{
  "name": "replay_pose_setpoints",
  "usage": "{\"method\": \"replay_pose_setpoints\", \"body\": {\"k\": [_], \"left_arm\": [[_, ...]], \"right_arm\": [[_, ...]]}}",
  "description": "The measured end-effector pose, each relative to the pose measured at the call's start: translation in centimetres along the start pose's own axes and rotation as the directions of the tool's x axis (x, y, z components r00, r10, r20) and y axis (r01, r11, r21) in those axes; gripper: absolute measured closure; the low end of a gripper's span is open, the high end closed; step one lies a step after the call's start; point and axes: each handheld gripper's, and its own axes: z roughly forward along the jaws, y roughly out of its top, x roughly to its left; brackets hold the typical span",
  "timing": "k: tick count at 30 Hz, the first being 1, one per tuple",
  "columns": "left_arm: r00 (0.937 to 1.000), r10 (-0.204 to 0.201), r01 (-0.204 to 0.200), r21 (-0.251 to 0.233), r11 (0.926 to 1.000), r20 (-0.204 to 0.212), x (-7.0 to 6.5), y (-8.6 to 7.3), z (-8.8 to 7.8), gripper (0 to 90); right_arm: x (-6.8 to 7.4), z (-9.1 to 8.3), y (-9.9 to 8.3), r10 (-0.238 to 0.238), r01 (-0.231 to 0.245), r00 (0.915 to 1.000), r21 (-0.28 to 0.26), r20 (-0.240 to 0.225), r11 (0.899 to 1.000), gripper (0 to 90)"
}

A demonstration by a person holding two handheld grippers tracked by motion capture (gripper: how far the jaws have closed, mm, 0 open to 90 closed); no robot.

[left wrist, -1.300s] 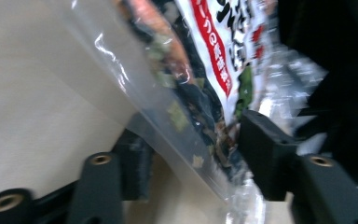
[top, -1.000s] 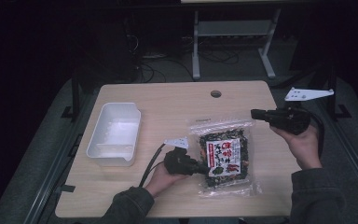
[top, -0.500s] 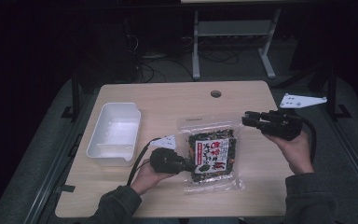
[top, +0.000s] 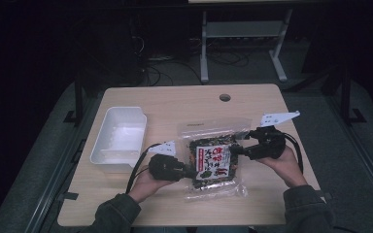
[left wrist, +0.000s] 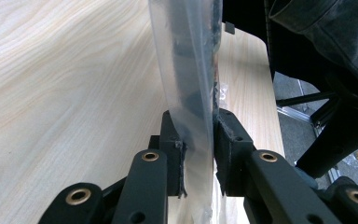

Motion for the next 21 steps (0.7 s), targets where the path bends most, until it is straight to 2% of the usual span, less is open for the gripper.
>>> {"method": "replay_pose_setpoints", "body": {"k": [2, 9, 15, 16, 17, 18, 21], "left_arm": [[1.0, 0.002, -0.002, -0.001, 1.0, 0.002, 0.1, -0.1, -0.2, 74.6], [0.9998, 0.016, -0.016, 0.002, 0.9999, 0.013, 0.1, -0.2, -0.6, 74.5], [0.9998, 0.016, -0.016, -0.001, 0.9999, 0.016, 0.3, -0.3, -1.0, 74.1], [0.9999, 0.006, -0.006, -0.011, 0.9999, 0.009, 0.5, -0.3, -1.2, 73.8], [0.9999, 0.006, -0.006, -0.011, 0.9999, 0.009, 0.5, -0.3, -1.2, 73.5], [1.0, -0.007, 0.007, -0.021, 0.9998, 0.004, 0.6, -0.3, -1.4, 73.3], [0.9999, -0.009, 0.009, -0.019, 0.9998, -0.005, 0.8, -0.3, -1.5, 71.9]], "right_arm": [[0.0, 0.6, 0.0, 0.002, -0.002, 1.0, 0.013, -0.006, 1.0, 31.8], [0.1, 1.9, -0.4, -0.011, 0.01, 0.9973, -0.002, -0.073, 1.0, 43.3], [0.3, 2.1, -0.7, -0.02, 0.018, 0.9927, -0.015, -0.119, 1.0, 50.8], [0.4, 2.0, -0.7, -0.022, 0.019, 0.9892, -0.02, -0.145, 1.0, 56.1], [0.4, 2.0, -0.7, -0.022, 0.019, 0.9892, -0.02, -0.145, 1.0, 56.1], [0.7, 1.9, -0.7, -0.032, 0.027, 0.9862, -0.029, -0.162, 0.999, 63.2], [1.1, 2.0, -0.6, -0.043, 0.04, 0.9873, -0.026, -0.153, 0.999, 65.7]]}}
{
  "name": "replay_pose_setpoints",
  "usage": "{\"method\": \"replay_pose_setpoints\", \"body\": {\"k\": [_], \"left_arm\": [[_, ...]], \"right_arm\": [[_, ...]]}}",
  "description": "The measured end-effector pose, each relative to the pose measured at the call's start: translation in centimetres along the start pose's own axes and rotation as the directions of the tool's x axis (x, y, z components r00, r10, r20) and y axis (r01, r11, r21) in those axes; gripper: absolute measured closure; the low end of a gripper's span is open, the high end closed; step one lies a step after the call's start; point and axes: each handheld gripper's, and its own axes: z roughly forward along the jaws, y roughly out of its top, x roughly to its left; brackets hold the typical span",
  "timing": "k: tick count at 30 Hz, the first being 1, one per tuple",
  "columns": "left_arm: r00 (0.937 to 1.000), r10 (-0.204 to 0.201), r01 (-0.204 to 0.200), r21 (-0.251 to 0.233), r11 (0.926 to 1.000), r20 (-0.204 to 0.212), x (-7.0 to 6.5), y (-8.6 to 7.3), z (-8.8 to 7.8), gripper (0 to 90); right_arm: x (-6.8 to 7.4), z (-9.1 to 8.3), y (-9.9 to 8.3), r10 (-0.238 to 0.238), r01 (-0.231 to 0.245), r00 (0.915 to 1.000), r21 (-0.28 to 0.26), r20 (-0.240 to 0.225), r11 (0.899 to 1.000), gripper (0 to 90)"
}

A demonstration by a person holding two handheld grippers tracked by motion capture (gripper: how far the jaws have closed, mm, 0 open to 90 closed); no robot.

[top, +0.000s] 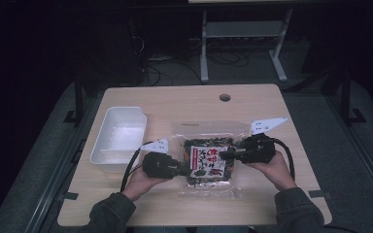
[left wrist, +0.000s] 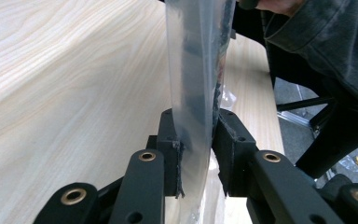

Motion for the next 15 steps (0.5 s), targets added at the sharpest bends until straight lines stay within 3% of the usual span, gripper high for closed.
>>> {"method": "replay_pose_setpoints", "body": {"k": [7, 11, 15], "left_arm": [[0.9995, -0.018, 0.018, -0.01, 0.9998, -0.027, 0.5, -0.2, -0.5, 65.2], [0.9981, 0.002, -0.003, -0.015, 0.9999, -0.062, 0.1, -0.1, -0.9, 61.2], [0.9952, 0.011, -0.014, -0.029, 0.9995, -0.098, 0.0, -0.1, -1.4, 57.3]], "right_arm": [[0.6, 0.1, 0.0, -0.009, 0.009, 0.9995, -0.001, -0.031, 1.0, 73.3], [1.5, 0.2, 0.2, -0.044, 0.044, 0.999, 0.007, -0.01, 0.999, 73.9], [1.8, -0.3, 0.3, -0.043, 0.043, 0.999, -0.004, 0.015, 0.999, 74.1]]}}
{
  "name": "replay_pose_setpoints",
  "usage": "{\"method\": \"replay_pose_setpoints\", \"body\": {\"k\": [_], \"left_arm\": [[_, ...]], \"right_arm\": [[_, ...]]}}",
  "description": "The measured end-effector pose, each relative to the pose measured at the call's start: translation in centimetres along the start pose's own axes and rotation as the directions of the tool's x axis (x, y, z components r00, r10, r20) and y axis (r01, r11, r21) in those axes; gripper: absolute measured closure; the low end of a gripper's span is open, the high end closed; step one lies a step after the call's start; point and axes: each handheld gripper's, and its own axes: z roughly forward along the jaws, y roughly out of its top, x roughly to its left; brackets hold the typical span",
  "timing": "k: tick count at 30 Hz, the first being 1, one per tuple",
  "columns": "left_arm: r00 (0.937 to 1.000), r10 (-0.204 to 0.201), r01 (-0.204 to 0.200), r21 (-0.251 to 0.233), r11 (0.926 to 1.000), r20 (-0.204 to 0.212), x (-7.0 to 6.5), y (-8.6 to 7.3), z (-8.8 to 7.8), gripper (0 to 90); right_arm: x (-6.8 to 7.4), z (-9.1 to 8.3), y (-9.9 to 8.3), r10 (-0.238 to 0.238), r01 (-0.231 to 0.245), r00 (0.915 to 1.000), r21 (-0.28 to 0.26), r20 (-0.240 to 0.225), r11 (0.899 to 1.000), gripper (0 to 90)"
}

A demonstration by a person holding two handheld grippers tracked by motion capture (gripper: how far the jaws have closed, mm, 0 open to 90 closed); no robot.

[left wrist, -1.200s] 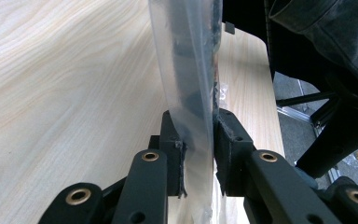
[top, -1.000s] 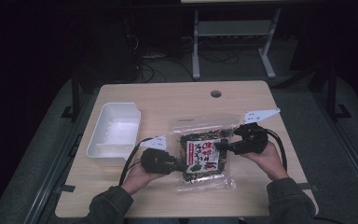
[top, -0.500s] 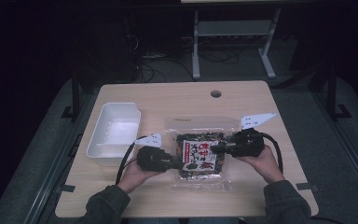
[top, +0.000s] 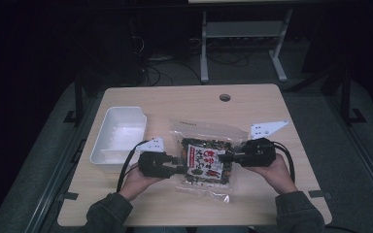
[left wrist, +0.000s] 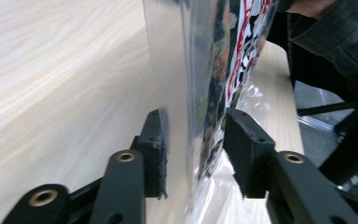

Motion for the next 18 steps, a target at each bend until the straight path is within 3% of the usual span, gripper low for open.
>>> {"method": "replay_pose_setpoints", "body": {"k": [8, 9, 18], "left_arm": [[0.9986, 0.024, -0.024, 0.007, 0.9997, -0.047, -0.6, -0.2, -0.8, 47.8], [0.998, 0.032, -0.031, 0.016, 0.9994, -0.054, -0.7, -0.3, -0.8, 46.5], [0.9917, 0.092, -0.085, 0.084, 0.9929, -0.09, -1.7, -0.9, -1.1, 40.5]], "right_arm": [[0.1, -1.4, 0.0, 0.025, -0.023, 0.9956, -0.029, 0.09, 0.999, 74.3], [0.1, -1.8, 0.0, 0.036, -0.032, 0.9925, -0.038, 0.117, 0.999, 74.3], [0.0, -2.5, 0.1, 0.083, -0.068, 0.9756, -0.08, 0.204, 0.995, 74.3]]}}
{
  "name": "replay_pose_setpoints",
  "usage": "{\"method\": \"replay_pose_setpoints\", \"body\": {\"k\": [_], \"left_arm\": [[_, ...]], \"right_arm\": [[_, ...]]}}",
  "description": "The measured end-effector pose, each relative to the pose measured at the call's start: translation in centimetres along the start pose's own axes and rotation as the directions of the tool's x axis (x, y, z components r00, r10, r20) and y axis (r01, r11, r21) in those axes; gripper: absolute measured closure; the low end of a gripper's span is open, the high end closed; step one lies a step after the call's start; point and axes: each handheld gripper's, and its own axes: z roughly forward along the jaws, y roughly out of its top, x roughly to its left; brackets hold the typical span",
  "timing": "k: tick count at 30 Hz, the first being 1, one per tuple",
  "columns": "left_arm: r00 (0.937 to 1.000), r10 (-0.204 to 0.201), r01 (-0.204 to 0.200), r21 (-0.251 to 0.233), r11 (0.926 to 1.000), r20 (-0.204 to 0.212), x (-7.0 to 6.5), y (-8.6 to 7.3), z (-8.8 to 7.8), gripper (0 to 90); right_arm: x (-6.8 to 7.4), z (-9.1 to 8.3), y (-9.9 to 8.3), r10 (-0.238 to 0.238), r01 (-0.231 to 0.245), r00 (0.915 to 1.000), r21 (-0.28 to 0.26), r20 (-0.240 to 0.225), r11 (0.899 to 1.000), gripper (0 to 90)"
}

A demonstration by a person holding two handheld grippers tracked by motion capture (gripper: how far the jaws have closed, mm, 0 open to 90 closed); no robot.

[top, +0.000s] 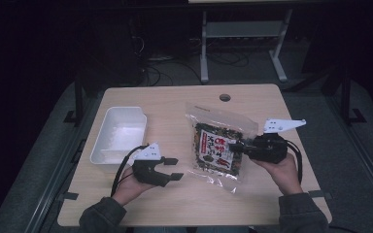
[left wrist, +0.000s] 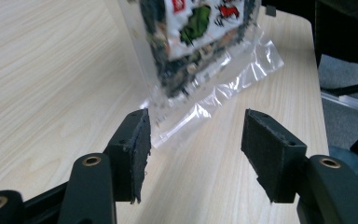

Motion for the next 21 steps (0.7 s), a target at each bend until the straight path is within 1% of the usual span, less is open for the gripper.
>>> {"method": "replay_pose_setpoints", "body": {"k": [1, 2, 3, 4, 5, 6, 7, 8, 10, 11, 12, 13, 14, 15, 18, 19, 21], "left_arm": [[1.0, 0.0, 0.0, 0.0, 1.0, 0.0, 0.0, 0.0, 0.0, 39.2], [0.9998, 0.014, -0.014, 0.017, 0.9998, -0.011, -0.2, -0.1, -0.1, 38.2], [0.9996, 0.02, -0.02, 0.022, 0.9996, -0.019, -0.3, -0.2, -0.1, 37.3], [0.9996, 0.02, -0.02, 0.022, 0.9996, -0.019, -0.3, -0.2, -0.1, 36.5], [0.9995, 0.023, -0.023, 0.024, 0.9994, -0.022, -0.4, -0.3, -0.1, 36.5], [0.9993, 0.026, -0.025, 0.028, 0.9993, -0.026, -0.4, -0.3, -0.1, 34.4], [0.9991, 0.028, -0.027, 0.034, 0.9991, -0.031, -0.5, -0.4, -0.1, 34.4], [0.999, 0.028, -0.027, 0.039, 0.9989, -0.036, -0.6, -0.6, -0.1, 32.0], [0.9979, 0.039, -0.036, 0.057, 0.9977, -0.051, -0.7, -0.8, -0.2, 28.1], [0.9972, 0.046, -0.041, 0.069, 0.9968, -0.059, -0.8, -1.0, -0.2, 27.6], [0.9972, 0.046, -0.041, 0.069, 0.9968, -0.059, -0.8, -1.0, -0.2, 27.3], [0.997, 0.047, -0.042, 0.074, 0.9964, -0.062, -0.9, -1.1, -0.2, 26.5], [0.9964, 0.053, -0.048, 0.079, 0.9957, -0.067, -1.0, -1.1, -0.3, 26.5], [0.9957, 0.057, -0.052, 0.081, 0.9954, -0.072, -1.2, -1.3, -0.4, 25.7], [0.9943, 0.068, -0.061, 0.094, 0.9937, -0.082, -1.3, -1.6, -0.6, 24.4], [0.9943, 0.068, -0.061, 0.094, 0.9937, -0.082, -1.3, -1.6, -0.6, 23.9], [0.9931, 0.073, -0.064, 0.101, 0.9929, -0.091, -1.4, -1.8, -0.8, 22.9]], "right_arm": [[0.0, 0.0, 0.0, 0.003, -0.003, 1.0, -0.003, 0.009, 1.0, 74.3], [0.1, 0.0, 0.1, 0.004, -0.004, 0.9999, -0.005, 0.017, 1.0, 74.3], [0.1, 0.0, 0.1, 0.008, -0.008, 0.9997, -0.005, 0.024, 1.0, 74.4], [0.1, 0.0, 0.1, 0.008, -0.008, 0.9997, -0.005, 0.024, 1.0, 74.4], [0.1, 0.0, 0.1, 0.009, -0.008, 0.9994, -0.007, 0.033, 1.0, 74.3], [0.2, 0.0, 0.2, 0.015, -0.014, 0.9988, -0.01, 0.047, 1.0, 74.4], [0.2, 0.0, 0.2, 0.015, -0.014, 0.9988, -0.01, 0.047, 1.0, 74.4], [0.3, 0.1, 0.3, 0.019, -0.018, 0.9977, -0.012, 0.065, 1.0, 74.4], [0.4, 0.2, 0.5, 0.023, -0.022, 0.9964, -0.014, 0.081, 1.0, 74.5], [0.5, 0.2, 0.6, 0.02, -0.019, 0.9955, -0.019, 0.092, 1.0, 74.6], [0.5, 0.2, 0.6, 0.02, -0.019, 0.9955, -0.019, 0.092, 1.0, 74.6], [0.8, 0.3, 0.7, 0.014, -0.01, 0.9913, -0.027, 0.131, 1.0, 74.7], [0.8, 0.3, 0.7, 0.014, -0.01, 0.9913, -0.027, 0.131, 1.0, 74.7], [1.0, 0.4, 1.0, 0.009, -0.004, 0.9871, -0.033, 0.16, 0.999, 74.7], [1.0, 0.5, 1.4, 0.023, -0.013, 0.9856, -0.06, 0.168, 0.998, 74.7], [1.0, 0.5, 1.4, 0.023, -0.013, 0.9856, -0.06, 0.168, 0.998, 74.7], [1.1, 0.9, 1.8, 0.032, -0.017, 0.9838, -0.085, 0.177, 0.996, 74.7]]}}
